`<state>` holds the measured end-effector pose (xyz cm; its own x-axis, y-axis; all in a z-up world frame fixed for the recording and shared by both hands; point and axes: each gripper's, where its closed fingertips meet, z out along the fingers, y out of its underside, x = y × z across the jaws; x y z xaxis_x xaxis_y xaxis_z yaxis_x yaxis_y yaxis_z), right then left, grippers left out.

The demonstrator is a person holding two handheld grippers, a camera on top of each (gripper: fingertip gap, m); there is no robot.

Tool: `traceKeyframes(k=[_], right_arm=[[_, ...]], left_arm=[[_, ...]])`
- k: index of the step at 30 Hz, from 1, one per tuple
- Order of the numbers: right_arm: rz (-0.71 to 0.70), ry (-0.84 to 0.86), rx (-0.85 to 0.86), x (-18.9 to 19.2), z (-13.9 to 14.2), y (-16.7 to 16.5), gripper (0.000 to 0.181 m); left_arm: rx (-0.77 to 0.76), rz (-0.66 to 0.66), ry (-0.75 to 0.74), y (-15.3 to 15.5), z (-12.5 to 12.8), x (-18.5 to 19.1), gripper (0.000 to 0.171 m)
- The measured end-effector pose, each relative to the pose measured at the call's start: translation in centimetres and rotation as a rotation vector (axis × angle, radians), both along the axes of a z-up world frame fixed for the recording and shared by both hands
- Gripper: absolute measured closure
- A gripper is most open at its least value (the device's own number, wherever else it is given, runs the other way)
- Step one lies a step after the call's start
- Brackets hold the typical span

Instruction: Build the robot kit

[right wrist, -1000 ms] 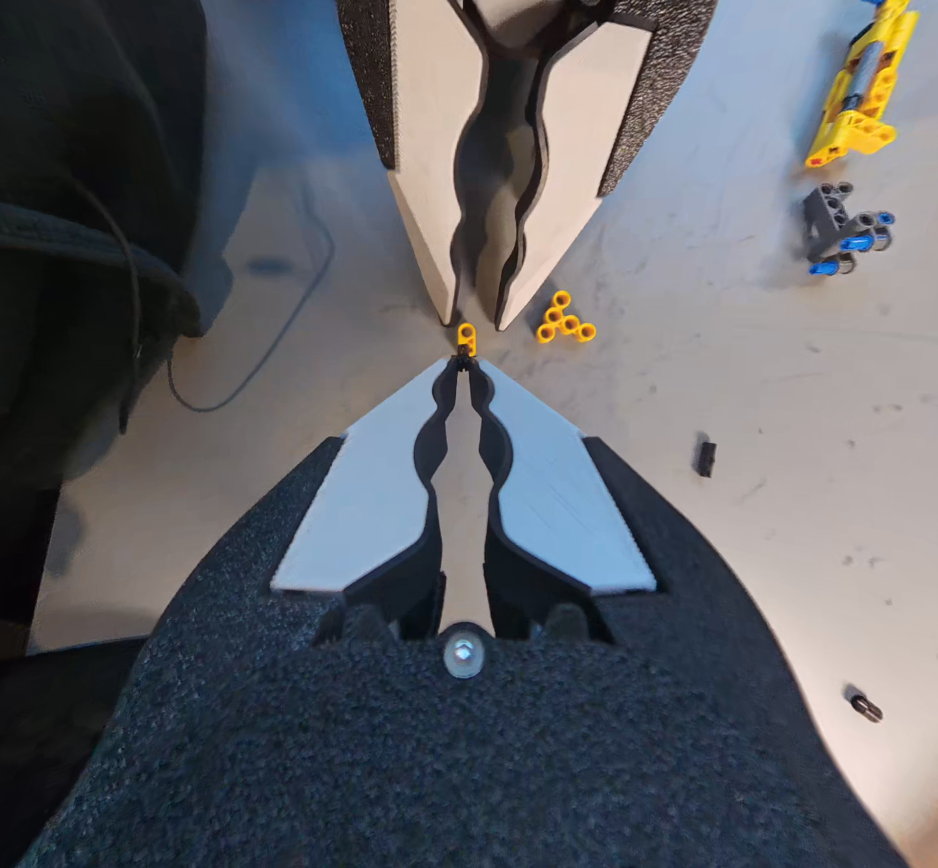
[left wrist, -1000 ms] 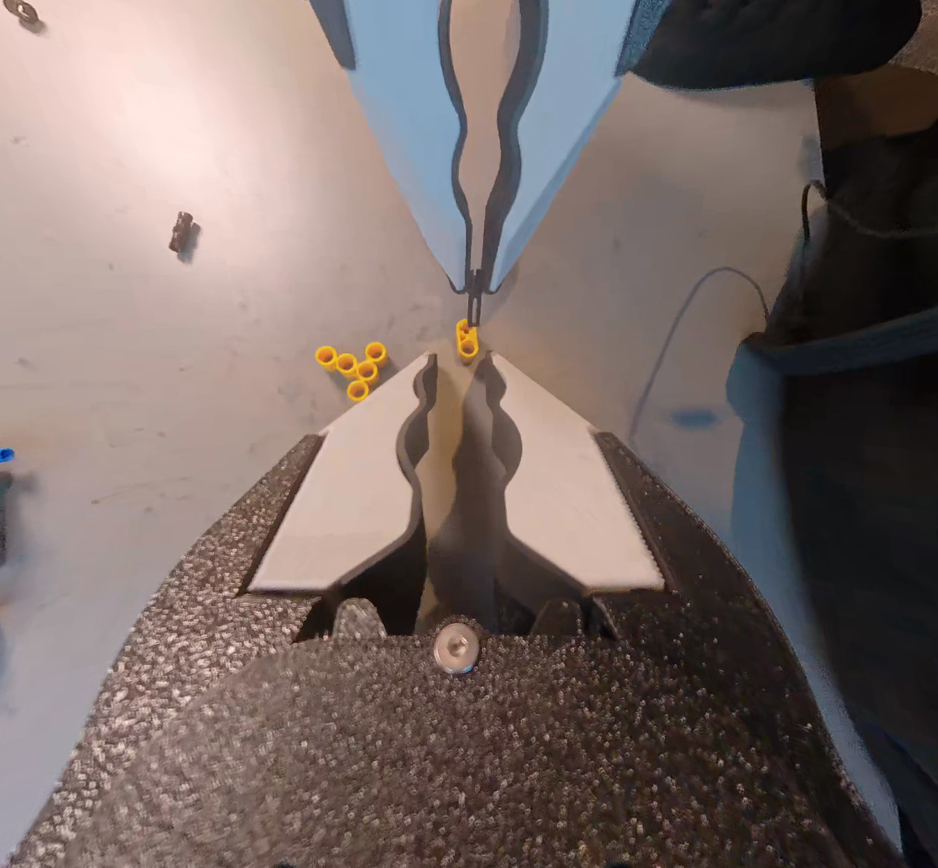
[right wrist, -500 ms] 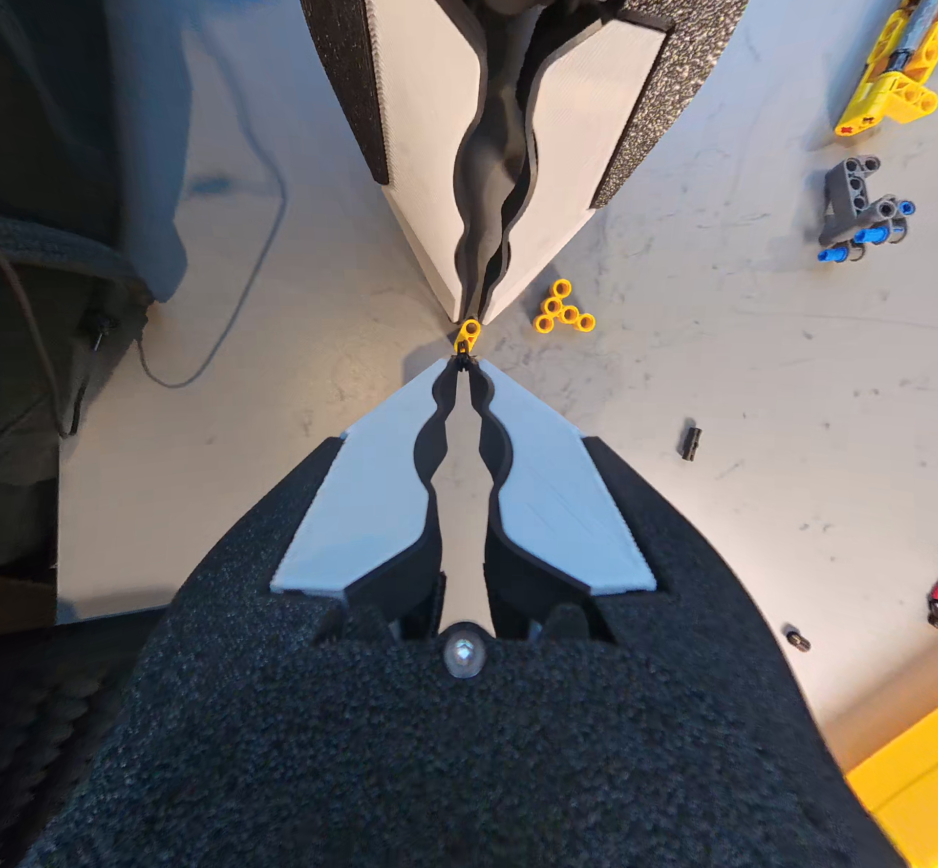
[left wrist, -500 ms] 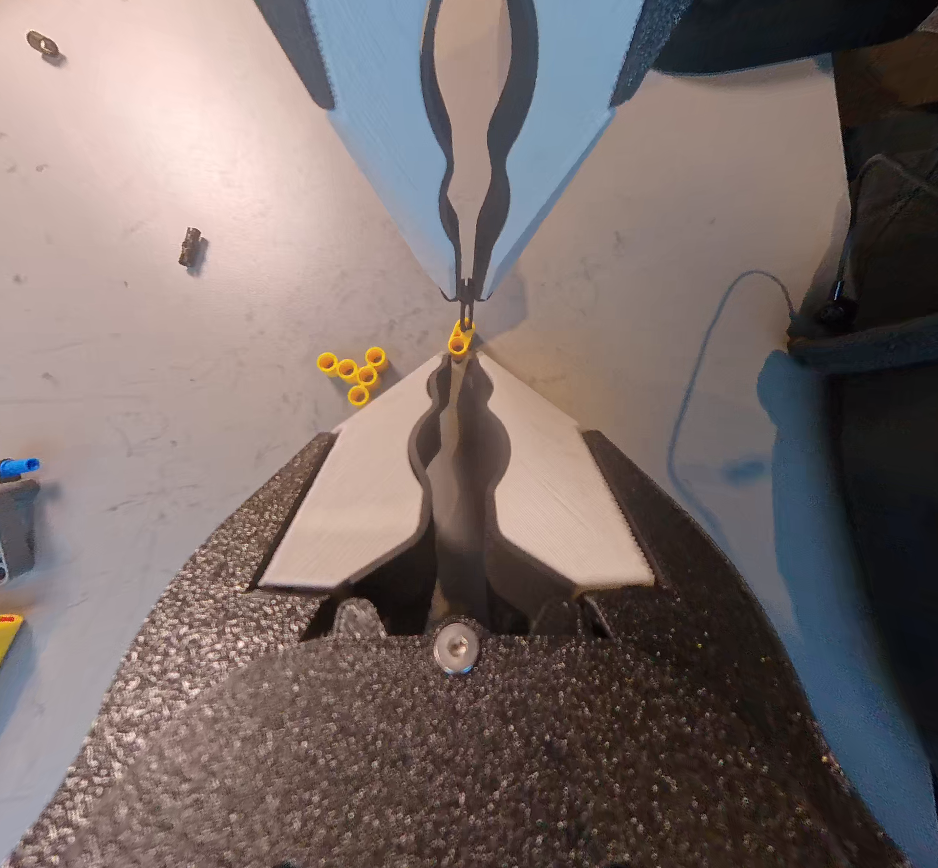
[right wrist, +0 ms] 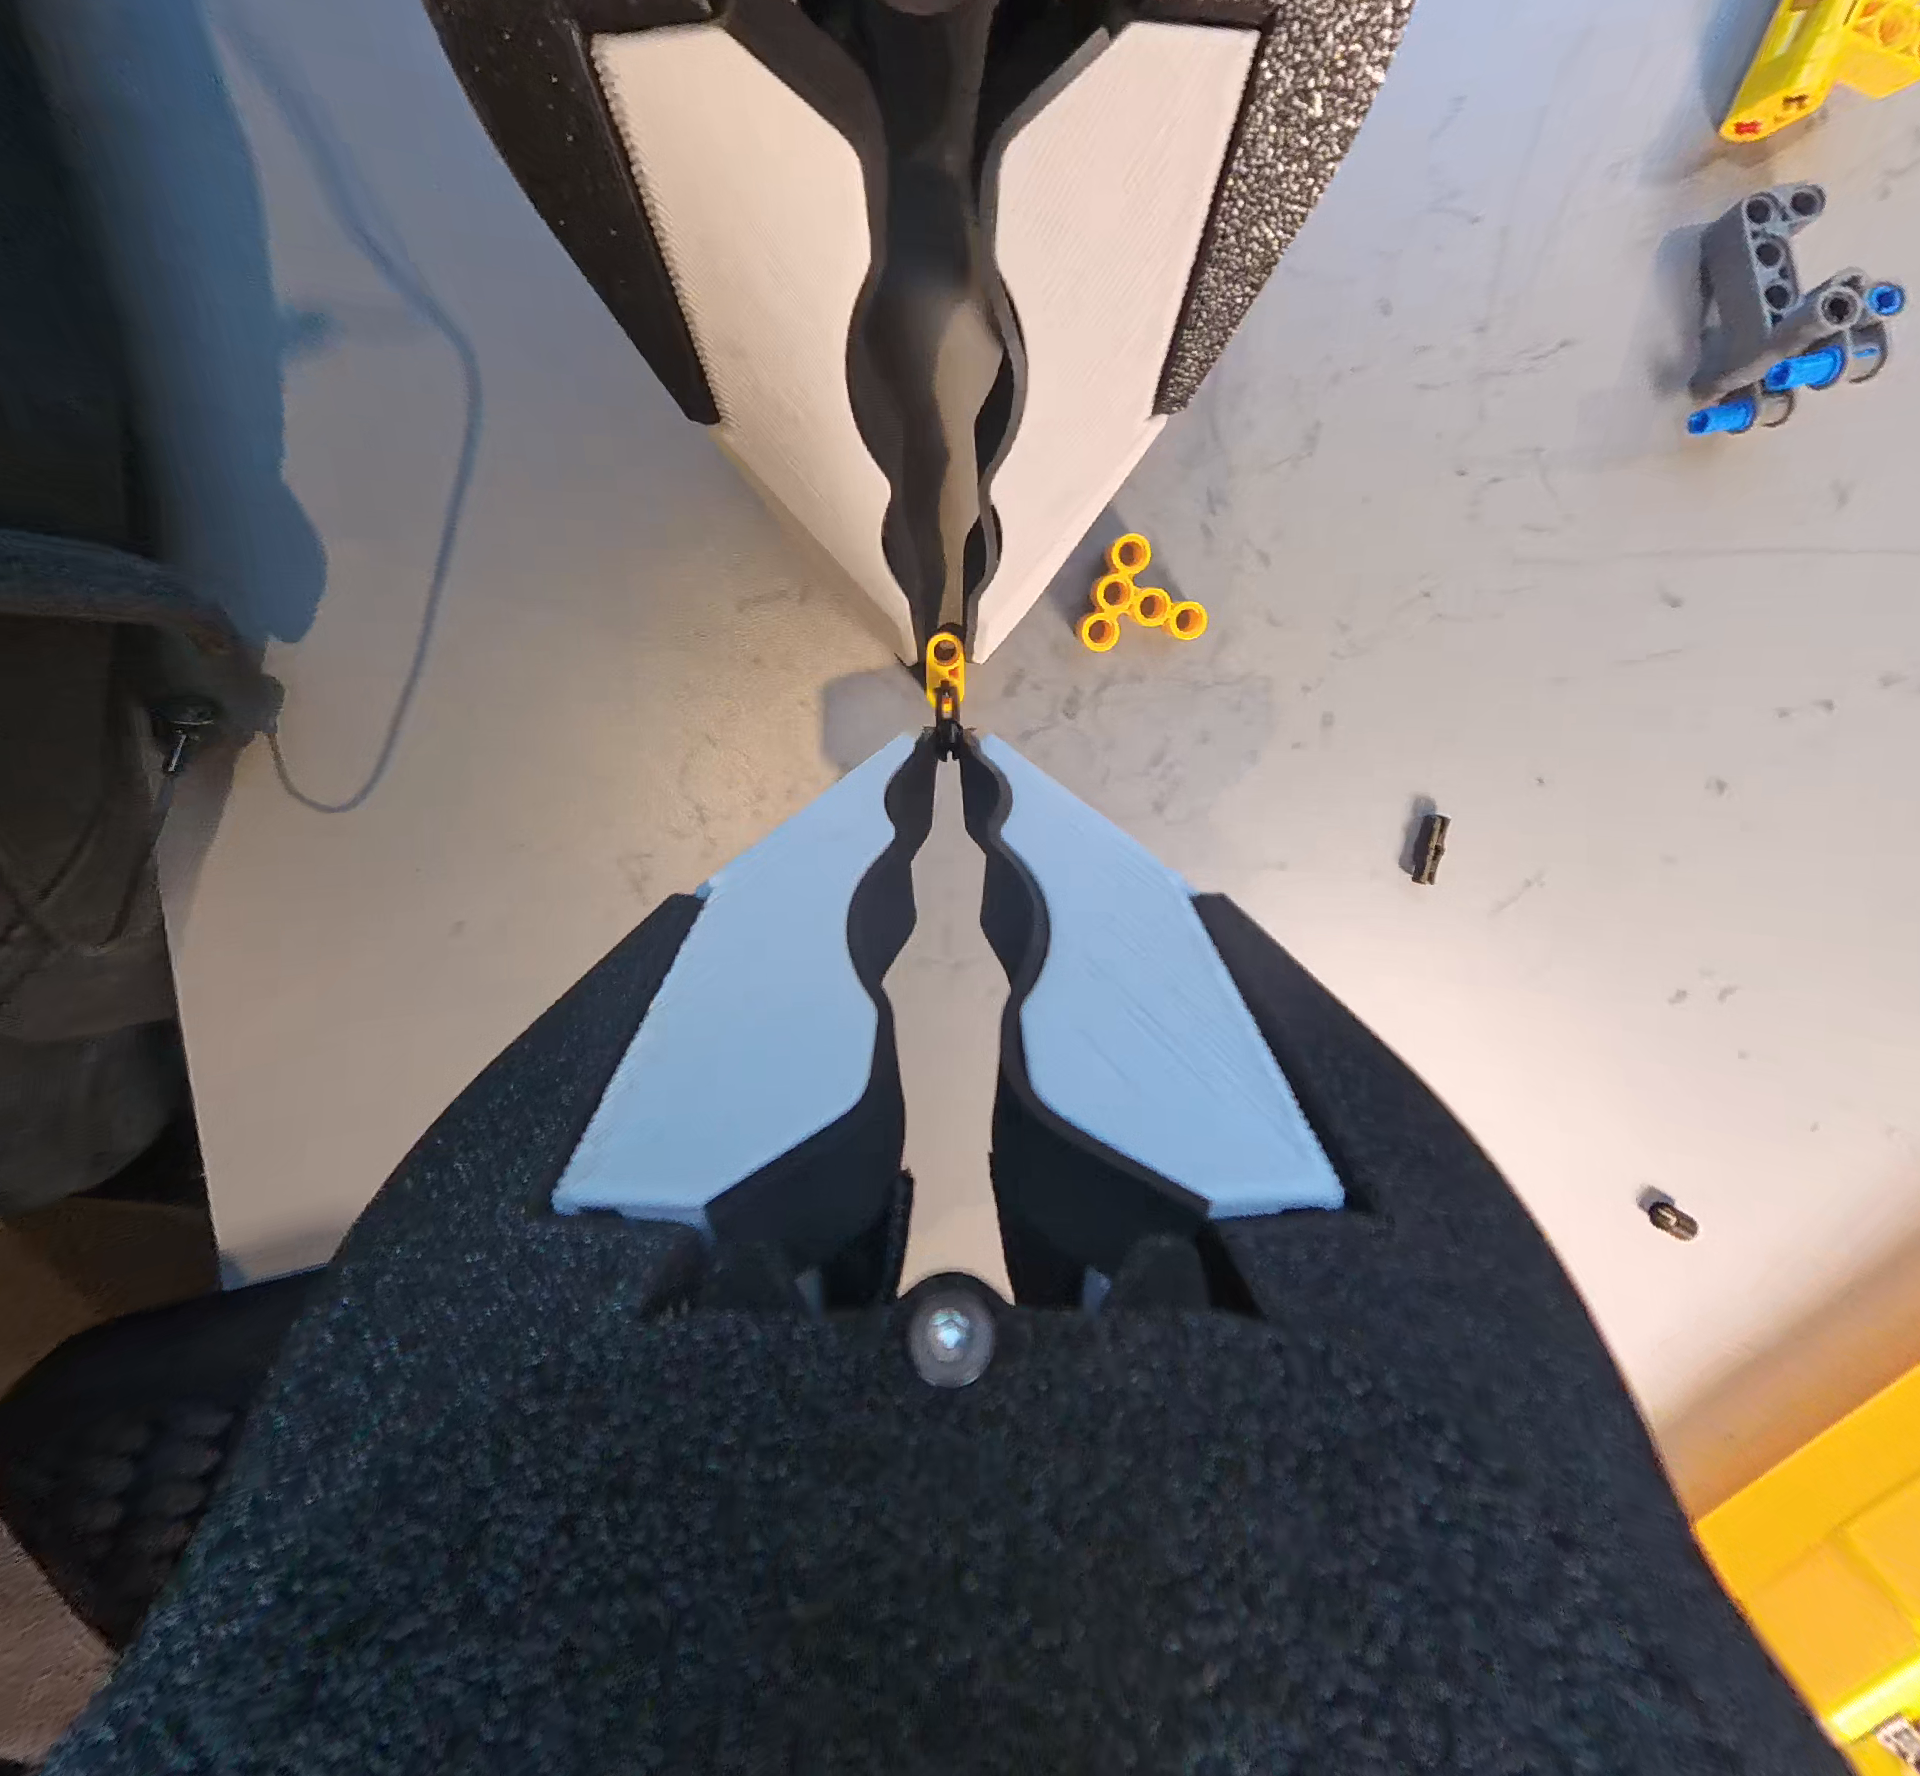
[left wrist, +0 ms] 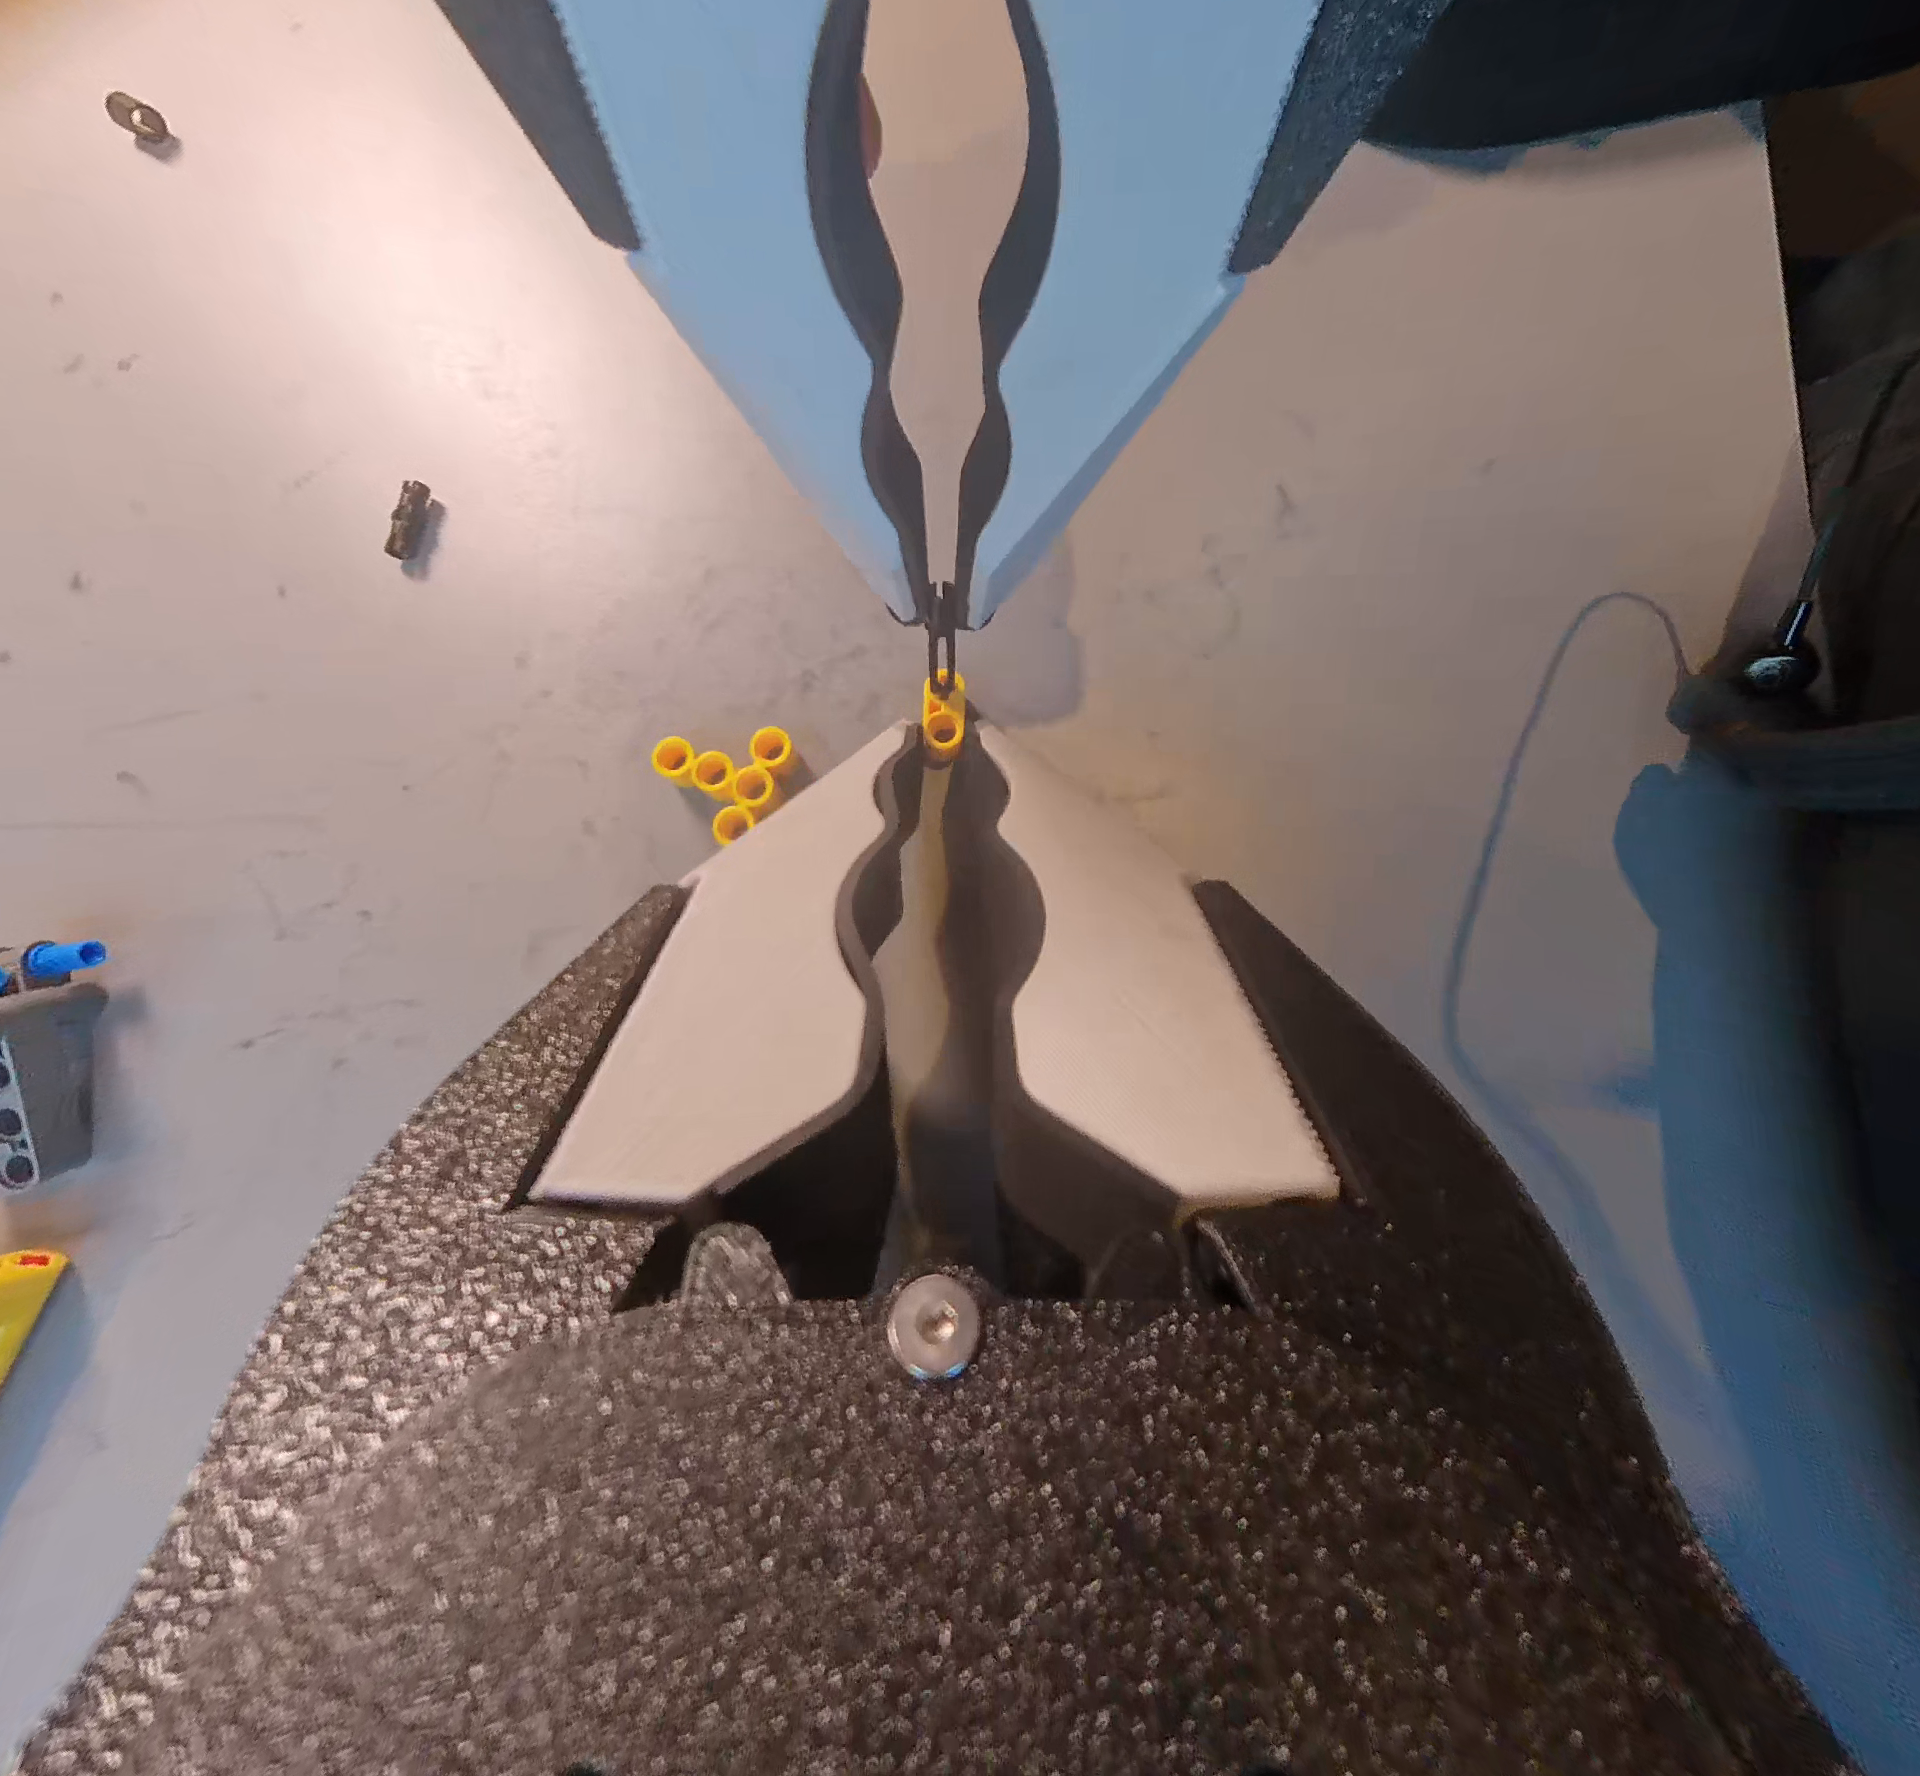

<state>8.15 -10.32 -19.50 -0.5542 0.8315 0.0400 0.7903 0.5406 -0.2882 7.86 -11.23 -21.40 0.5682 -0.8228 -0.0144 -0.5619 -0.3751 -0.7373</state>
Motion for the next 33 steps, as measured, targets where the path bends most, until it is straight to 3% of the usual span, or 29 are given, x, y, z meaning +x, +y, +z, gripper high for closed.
traceKeyframes(k=[10, 33], right_arm=[[-0.060, -0.041, -0.007, -0.3, 0.0, -0.1, 0.178], [-0.233, 0.095, -0.150, -1.0, -0.1, -0.5, 0.177]], left_arm=[[0.001, 0.059, -0.003, 0.0, 0.0, -0.1, 0.165], [-0.004, 0.112, -0.004, 0.0, 0.0, -0.1, 0.166]])
